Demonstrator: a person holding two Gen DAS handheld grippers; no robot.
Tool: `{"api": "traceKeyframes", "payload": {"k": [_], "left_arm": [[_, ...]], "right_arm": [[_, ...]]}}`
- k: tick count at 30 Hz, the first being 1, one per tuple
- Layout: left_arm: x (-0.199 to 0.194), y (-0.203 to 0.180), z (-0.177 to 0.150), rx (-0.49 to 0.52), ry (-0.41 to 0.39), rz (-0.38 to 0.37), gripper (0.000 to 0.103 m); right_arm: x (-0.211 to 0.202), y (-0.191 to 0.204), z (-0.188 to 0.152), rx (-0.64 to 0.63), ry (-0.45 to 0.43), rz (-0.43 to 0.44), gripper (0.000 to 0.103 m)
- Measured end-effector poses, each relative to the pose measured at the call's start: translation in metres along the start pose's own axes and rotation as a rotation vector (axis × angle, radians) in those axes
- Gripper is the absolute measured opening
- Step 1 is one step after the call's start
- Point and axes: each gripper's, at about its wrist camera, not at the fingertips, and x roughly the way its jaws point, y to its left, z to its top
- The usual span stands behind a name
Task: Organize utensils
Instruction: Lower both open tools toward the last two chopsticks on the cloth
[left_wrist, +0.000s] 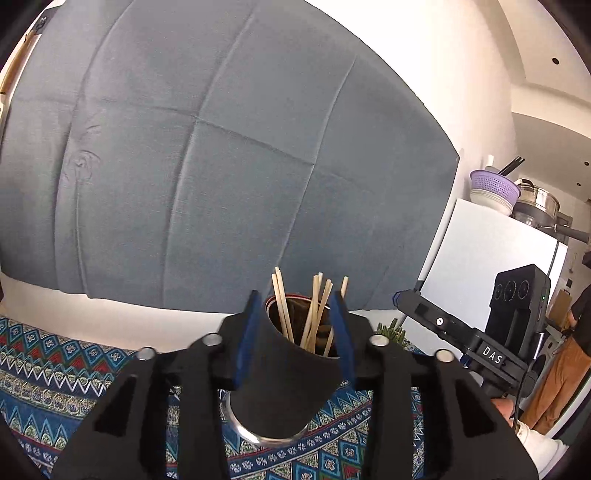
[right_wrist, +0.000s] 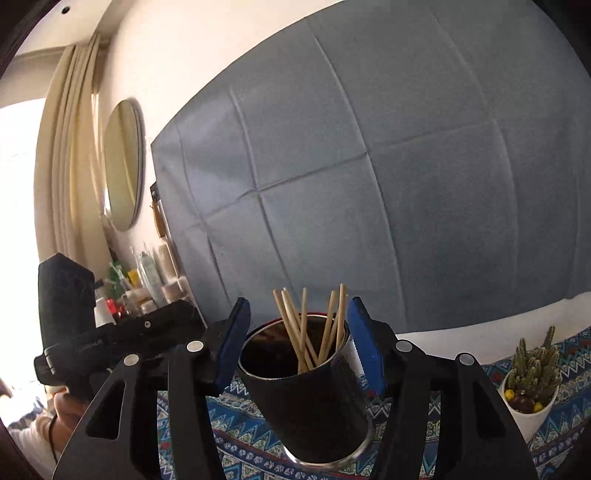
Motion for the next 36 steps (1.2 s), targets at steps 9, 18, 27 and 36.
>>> {"api": "traceKeyframes", "payload": {"k": [9,18,27,36], "left_arm": [[-0.034,-0.023,-0.010,0.050,0.083,0.090,0.097],[-0.044,-0.038,-0.047,0.069,0.196,0.177,0.097],[-0.033,-0.069,-0.086,0.192,0.336,0.254,0.097],[-0.020,-0.091,-0.128,0.249,0.502,0.289,0.097]], "right_arm": [[-0.035,0.019,-0.007,-0.027,0.034,-0.005,0.084],[-0.067,0.030,-0.026,-0.063,0.149,-0.014,0.094],[-0.092,0.022,-0.050,-0.114,0.240,-0.071,0.095],[-0.089,-0.001,-0.095,-0.122,0.427,-0.129,0.095]]}}
